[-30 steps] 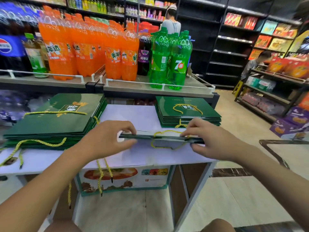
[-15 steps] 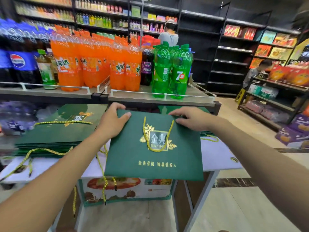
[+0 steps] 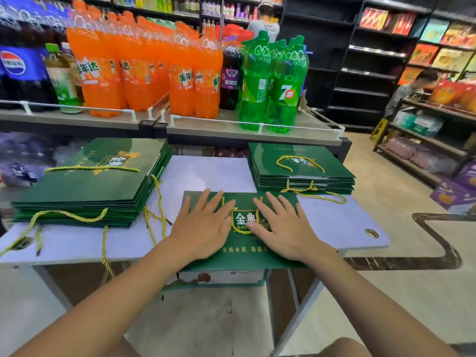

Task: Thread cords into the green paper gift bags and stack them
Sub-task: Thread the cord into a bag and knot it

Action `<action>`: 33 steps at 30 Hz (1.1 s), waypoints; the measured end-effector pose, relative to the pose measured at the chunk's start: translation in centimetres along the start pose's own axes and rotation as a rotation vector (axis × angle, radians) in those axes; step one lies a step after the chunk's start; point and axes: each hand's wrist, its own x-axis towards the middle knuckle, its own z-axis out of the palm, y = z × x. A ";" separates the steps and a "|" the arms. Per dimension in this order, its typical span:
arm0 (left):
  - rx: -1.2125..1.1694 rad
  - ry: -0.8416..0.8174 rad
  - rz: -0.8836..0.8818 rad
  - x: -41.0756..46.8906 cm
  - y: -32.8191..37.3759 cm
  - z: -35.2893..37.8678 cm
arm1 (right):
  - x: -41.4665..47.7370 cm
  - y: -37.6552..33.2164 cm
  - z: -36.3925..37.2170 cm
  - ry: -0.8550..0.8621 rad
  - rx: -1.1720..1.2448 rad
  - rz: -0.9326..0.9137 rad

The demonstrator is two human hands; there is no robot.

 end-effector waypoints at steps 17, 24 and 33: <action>0.026 -0.006 -0.045 0.4 -0.2 2.5 | 0.5 0.8 2.1 -0.012 -0.109 0.035; 0.006 0.036 -0.065 0.2 -0.2 2.4 | -0.1 1.2 1.2 0.199 0.239 0.045; -0.175 0.185 -0.097 -0.5 -0.1 2.0 | -1.2 4.3 -1.0 0.211 0.274 0.421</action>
